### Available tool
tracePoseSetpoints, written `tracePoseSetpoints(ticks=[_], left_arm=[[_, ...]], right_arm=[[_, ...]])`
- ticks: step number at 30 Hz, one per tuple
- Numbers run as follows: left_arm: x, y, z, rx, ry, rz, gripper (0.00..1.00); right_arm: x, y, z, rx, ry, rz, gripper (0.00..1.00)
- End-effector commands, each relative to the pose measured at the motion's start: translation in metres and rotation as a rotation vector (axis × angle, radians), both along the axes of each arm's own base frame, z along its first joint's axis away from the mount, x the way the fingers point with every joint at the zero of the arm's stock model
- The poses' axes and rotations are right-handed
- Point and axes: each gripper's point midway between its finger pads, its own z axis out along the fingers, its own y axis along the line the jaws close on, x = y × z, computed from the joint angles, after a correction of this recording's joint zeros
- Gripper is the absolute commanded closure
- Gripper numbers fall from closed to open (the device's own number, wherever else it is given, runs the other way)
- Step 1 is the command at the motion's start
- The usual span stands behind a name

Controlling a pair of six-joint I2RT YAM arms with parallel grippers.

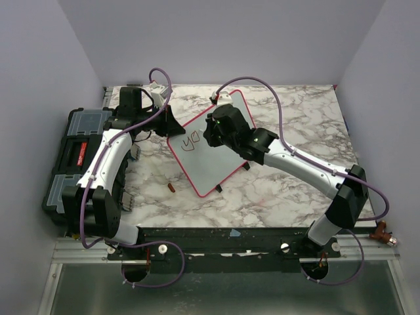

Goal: Write a sentence on the whiteboard

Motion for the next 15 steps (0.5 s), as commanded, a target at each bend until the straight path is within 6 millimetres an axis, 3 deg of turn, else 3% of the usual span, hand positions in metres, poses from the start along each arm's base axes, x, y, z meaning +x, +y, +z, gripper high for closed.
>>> tracePoseSetpoints(ticks=[1, 15], left_arm=[[0.007, 0.008, 0.014, 0.042, -0.116, 0.026, 1.00], [0.006, 0.008, 0.015, 0.043, -0.121, 0.028, 1.00]], right_arm=[[0.005, 0.009, 0.004, 0.013, -0.017, 0.018, 0.99], [-0.009, -0.003, -0.028, -0.005, 0.046, 0.016, 0.99]])
